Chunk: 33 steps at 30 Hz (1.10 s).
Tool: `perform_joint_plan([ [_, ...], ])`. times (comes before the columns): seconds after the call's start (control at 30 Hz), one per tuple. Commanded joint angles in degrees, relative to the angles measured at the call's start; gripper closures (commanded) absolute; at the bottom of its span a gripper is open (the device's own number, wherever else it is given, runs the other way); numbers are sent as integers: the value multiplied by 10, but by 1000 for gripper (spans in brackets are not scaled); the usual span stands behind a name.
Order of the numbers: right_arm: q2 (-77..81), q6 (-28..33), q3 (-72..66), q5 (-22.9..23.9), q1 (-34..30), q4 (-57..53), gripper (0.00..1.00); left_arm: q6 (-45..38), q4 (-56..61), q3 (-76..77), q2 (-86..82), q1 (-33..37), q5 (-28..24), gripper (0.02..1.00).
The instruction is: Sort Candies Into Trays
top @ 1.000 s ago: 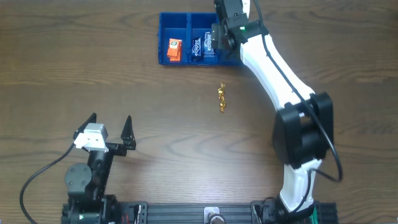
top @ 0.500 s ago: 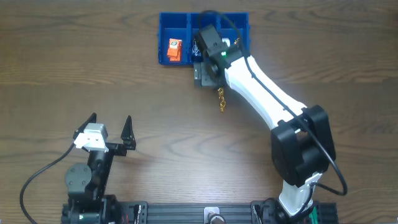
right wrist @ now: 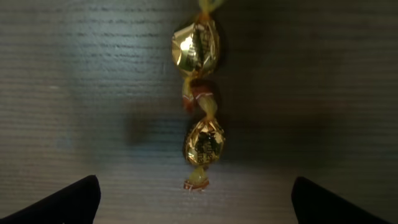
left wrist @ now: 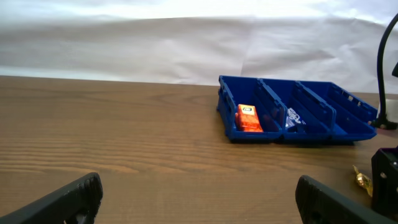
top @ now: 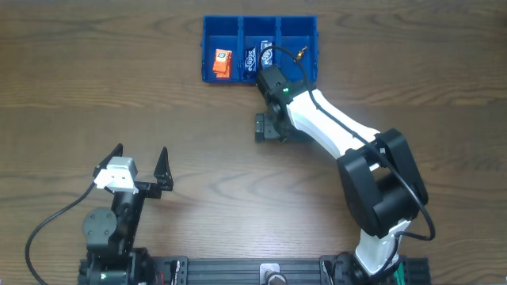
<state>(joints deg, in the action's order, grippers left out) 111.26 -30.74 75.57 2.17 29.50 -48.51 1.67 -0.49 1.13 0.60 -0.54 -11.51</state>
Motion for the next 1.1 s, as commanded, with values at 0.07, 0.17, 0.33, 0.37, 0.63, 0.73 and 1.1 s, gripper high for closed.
perform_joint_plan([
  [0.07,10,-10,-14,-10,1,29,51,2,-27,-9,-3,2,-16,20],
  [0.17,19,-10,-14,-10,0,35,62,2,-27,-9,-3,2,-16,20],
  [0.33,35,-10,-14,-10,0,50,108,2,-27,-9,-3,2,-16,20],
  [0.37,35,-10,-14,-9,0,54,123,2,-27,-9,-3,2,-16,20],
  [0.63,35,-11,-14,-5,-1,68,279,2,-27,-9,-3,2,-16,20],
  [0.73,35,-23,-14,12,-5,63,362,2,-27,-9,-3,2,-16,20],
  [1.1,35,-22,-14,23,-7,52,492,2,-27,-9,-3,2,-16,23],
])
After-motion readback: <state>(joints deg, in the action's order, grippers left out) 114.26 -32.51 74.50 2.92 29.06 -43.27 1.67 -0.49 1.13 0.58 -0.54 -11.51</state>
